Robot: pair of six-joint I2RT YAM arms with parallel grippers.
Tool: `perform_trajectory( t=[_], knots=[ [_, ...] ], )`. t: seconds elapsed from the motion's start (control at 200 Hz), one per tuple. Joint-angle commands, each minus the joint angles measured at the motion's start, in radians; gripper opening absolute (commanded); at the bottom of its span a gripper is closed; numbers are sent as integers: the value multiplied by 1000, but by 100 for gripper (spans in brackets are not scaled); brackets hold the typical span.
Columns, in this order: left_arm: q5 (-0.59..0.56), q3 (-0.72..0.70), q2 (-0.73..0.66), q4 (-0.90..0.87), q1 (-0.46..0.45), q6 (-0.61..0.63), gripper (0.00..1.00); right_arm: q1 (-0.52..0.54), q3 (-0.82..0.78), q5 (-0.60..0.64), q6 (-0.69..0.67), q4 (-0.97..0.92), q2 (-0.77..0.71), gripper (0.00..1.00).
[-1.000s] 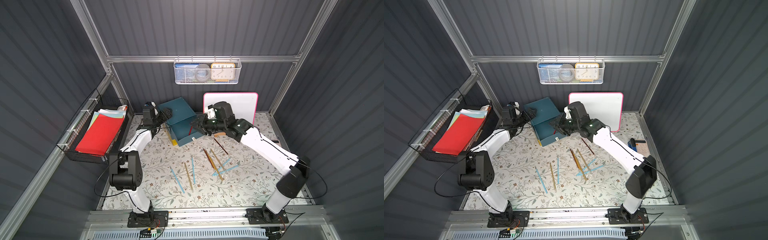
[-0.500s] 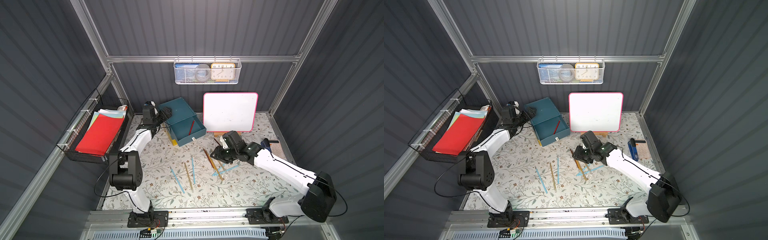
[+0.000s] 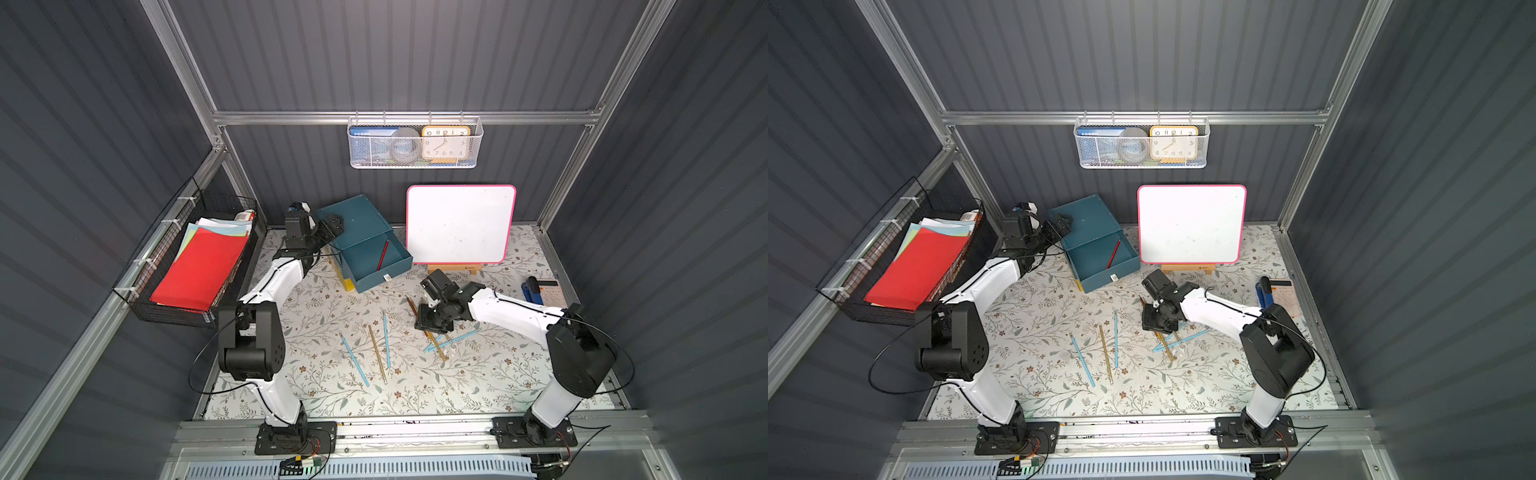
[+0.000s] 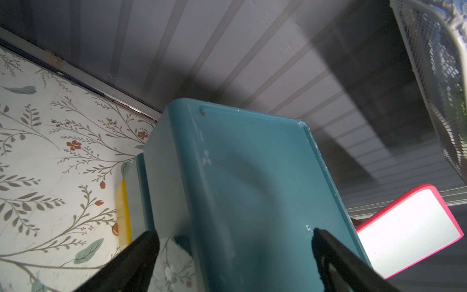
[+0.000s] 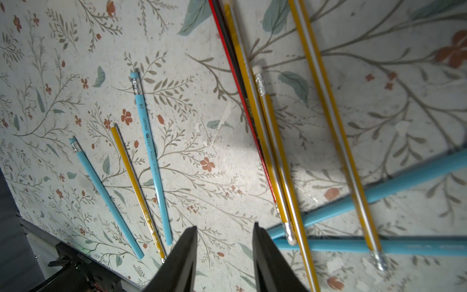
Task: Please place the pencils in the drawer according to their color
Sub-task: Pick up the pencil from the center of the board.
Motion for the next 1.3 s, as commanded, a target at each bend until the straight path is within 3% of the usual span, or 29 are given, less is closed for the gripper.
perform_trajectory(
  t=[0.0, 1.081, 1.296],
  knots=[
    [2, 24, 16, -5, 0, 25, 100, 3, 25, 15, -22, 5, 38, 41],
    [3, 20, 28, 6, 2, 27, 100, -45, 91, 42, -48, 1, 202, 39],
    [4, 15, 30, 11, 2, 24, 100, -21, 137, 137, -104, -92, 238, 39]
  ],
)
